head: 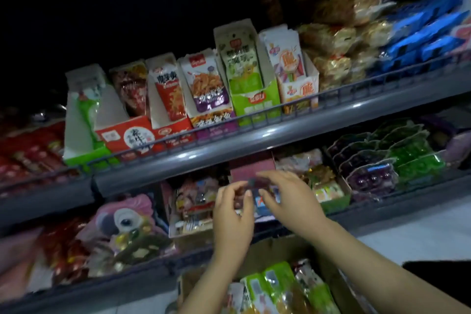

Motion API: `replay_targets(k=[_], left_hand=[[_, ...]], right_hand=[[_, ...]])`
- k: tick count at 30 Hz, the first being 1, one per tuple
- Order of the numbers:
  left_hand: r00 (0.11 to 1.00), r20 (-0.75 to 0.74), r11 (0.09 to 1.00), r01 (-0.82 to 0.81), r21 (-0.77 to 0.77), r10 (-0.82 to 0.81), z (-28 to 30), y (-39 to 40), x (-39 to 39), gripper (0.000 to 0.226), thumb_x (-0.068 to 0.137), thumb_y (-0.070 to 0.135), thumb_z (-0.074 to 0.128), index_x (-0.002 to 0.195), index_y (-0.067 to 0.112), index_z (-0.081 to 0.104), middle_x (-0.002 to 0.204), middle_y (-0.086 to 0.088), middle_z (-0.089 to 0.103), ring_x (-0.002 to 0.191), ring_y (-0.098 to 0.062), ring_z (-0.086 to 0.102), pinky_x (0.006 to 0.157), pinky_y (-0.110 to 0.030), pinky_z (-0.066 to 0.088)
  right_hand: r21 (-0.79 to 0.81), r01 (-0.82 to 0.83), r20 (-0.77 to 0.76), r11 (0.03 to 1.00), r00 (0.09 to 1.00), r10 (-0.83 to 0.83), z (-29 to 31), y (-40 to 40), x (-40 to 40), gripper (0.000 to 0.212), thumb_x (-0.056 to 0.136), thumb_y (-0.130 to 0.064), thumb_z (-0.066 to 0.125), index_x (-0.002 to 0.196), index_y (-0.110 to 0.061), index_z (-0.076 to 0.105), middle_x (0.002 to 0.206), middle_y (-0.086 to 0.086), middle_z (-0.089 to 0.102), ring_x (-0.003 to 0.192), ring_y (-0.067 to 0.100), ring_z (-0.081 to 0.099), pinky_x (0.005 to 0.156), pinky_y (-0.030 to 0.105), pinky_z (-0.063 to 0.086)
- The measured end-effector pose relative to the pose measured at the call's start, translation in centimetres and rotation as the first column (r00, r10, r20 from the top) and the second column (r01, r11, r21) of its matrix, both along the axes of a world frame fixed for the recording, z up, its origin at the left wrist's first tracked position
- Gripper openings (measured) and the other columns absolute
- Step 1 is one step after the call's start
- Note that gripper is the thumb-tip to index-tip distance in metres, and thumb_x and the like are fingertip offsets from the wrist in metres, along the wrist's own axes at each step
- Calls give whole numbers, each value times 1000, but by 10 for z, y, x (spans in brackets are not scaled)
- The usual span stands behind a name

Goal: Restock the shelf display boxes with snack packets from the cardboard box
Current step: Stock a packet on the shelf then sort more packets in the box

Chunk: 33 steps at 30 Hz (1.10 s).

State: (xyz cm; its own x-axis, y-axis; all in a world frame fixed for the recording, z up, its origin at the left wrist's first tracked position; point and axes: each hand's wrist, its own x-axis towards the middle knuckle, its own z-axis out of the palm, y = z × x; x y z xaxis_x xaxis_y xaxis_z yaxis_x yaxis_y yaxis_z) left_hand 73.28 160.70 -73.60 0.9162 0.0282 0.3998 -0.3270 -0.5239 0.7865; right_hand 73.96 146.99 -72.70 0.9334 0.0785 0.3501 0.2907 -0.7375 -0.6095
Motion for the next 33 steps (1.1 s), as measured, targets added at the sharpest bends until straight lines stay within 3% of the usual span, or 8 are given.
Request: replay_targets(k=[4,8,11,14,17,21,27,33], left_hand=[[980,-189,998,-64,22,67,-63,26,-19,15,93,13,54,99,26,57,100,2,53,85,6,52,72,-3,36],[898,-412,987,-126,101,157,-128,51,-27,16,94,17,51,107,16,61,103,-2,54,79,-1,52,76,-18,40],[827,-519,976,-167,140,216,-166,63,-30,17,93,16,51,106,11,62,103,-8,58,91,-20,57,81,-29,45],[749,-606,963,-203,176,269,-205,72,-36,19,91,14,53,104,6,64,102,-11,62,97,-25,57,83,-31,43],[661,-687,953,-213,215,303,-243,80,-42,23,91,26,57,105,10,65,104,-14,65,99,-30,59,81,-33,44],[530,-769,934,-191,303,358,-282,93,-47,37,93,35,52,115,7,62,112,-18,63,103,-35,58,87,-37,47],[449,-799,917,-176,359,399,-306,103,-62,31,95,27,48,118,8,58,119,-16,58,108,-34,54,88,-34,43],[450,-769,891,-221,397,454,-317,104,-69,29,84,14,65,112,8,64,118,-15,58,111,-32,53,92,-33,43]], right_hand=[[-67,-63,-205,996,978,48,-55,21,-17,38,92,-34,50,129,-26,52,126,-5,58,119,16,50,96,29,43],[-67,-65,-365,996,930,36,-117,39,-31,38,91,-31,52,130,-26,52,123,-3,60,118,16,51,94,28,44],[-72,-82,-474,994,880,38,-158,47,-38,38,91,-31,52,129,-25,53,124,-3,60,119,16,51,96,28,44],[-58,-76,-568,995,823,30,-198,54,-43,38,90,-28,54,128,-23,55,121,-1,62,114,18,55,93,27,43],[-33,-51,-660,998,752,17,-231,62,-50,37,91,-27,54,128,-21,54,119,2,62,108,20,57,88,28,46],[-30,-50,-747,998,665,11,-263,69,-54,38,92,-30,53,128,-20,54,116,0,64,106,19,59,82,26,45],[94,-31,-874,995,476,98,-295,83,-66,46,91,-29,56,136,-19,48,110,1,64,103,15,60,86,21,43],[186,31,-931,982,326,166,-310,88,-77,47,94,-31,54,138,-19,44,141,-1,48,123,15,50,98,20,38]])
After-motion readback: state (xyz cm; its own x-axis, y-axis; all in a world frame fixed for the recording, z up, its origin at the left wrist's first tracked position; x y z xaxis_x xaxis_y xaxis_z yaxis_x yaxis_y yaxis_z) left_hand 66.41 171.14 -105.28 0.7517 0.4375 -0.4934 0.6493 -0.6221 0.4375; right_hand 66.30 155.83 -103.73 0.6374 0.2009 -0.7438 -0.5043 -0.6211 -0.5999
